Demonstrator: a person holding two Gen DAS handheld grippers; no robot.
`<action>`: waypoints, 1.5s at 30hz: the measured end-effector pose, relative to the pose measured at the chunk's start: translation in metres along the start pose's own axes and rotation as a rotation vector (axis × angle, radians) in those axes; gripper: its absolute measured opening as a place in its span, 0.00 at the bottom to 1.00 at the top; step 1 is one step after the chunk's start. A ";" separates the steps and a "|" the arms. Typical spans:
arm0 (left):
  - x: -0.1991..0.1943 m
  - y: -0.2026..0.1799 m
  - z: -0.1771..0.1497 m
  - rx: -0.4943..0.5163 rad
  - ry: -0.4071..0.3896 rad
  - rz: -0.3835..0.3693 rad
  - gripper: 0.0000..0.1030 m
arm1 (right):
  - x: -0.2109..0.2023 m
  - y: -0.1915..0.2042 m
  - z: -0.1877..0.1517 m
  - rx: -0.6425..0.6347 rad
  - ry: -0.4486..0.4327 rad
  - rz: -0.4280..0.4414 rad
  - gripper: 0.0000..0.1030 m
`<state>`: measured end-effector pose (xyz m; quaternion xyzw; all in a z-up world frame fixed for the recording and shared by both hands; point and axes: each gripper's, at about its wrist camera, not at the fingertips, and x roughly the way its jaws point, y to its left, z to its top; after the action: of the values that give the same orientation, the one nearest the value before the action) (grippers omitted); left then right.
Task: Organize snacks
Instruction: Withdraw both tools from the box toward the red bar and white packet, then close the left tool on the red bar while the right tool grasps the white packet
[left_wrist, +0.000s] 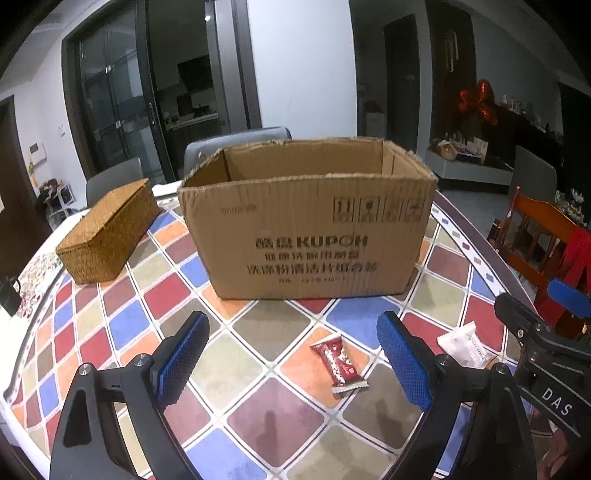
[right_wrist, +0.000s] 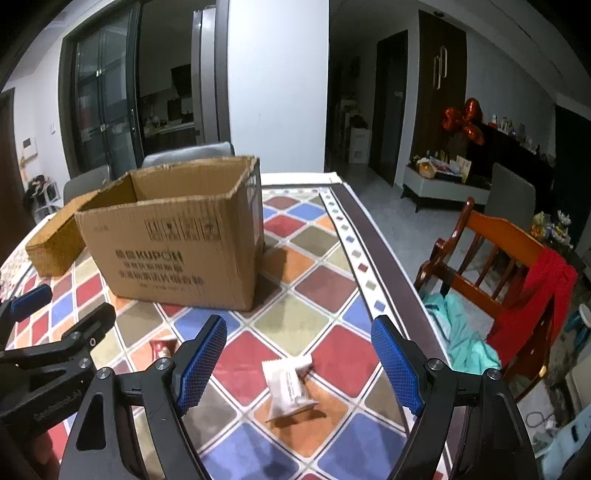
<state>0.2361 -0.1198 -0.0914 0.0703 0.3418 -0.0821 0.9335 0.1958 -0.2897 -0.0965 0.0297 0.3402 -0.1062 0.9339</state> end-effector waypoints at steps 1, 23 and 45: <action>0.002 0.001 -0.001 -0.002 0.004 0.001 0.90 | 0.002 0.000 -0.003 -0.001 0.007 0.001 0.79; 0.053 -0.013 -0.029 -0.020 0.143 -0.010 0.81 | 0.048 -0.003 -0.041 0.012 0.152 0.027 0.79; 0.093 -0.030 -0.037 0.011 0.237 -0.098 0.22 | 0.083 -0.012 -0.045 0.070 0.248 0.077 0.40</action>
<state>0.2771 -0.1523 -0.1822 0.0680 0.4521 -0.1209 0.8811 0.2262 -0.3101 -0.1840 0.0881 0.4479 -0.0773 0.8863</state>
